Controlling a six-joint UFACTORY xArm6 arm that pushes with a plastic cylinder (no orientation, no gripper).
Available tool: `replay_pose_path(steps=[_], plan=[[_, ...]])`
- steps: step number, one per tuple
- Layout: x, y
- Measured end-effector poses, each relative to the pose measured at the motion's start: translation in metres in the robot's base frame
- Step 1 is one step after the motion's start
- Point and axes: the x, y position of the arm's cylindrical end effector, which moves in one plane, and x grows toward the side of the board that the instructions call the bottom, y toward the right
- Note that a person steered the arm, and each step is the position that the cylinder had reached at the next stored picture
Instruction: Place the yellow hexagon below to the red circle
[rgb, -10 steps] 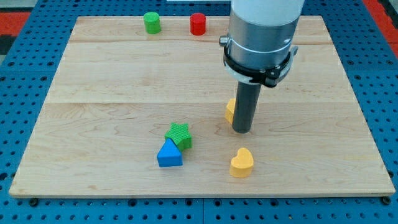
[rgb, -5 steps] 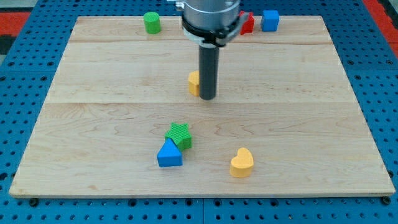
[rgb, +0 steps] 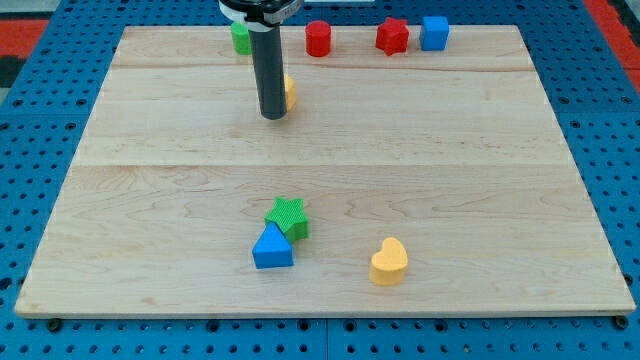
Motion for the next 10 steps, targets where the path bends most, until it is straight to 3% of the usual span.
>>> replay_pose_path(steps=[4, 6, 8, 10], plan=[[-0.045, -0.011], [-0.073, 0.043], [-0.073, 0.02], [-0.078, 0.045]])
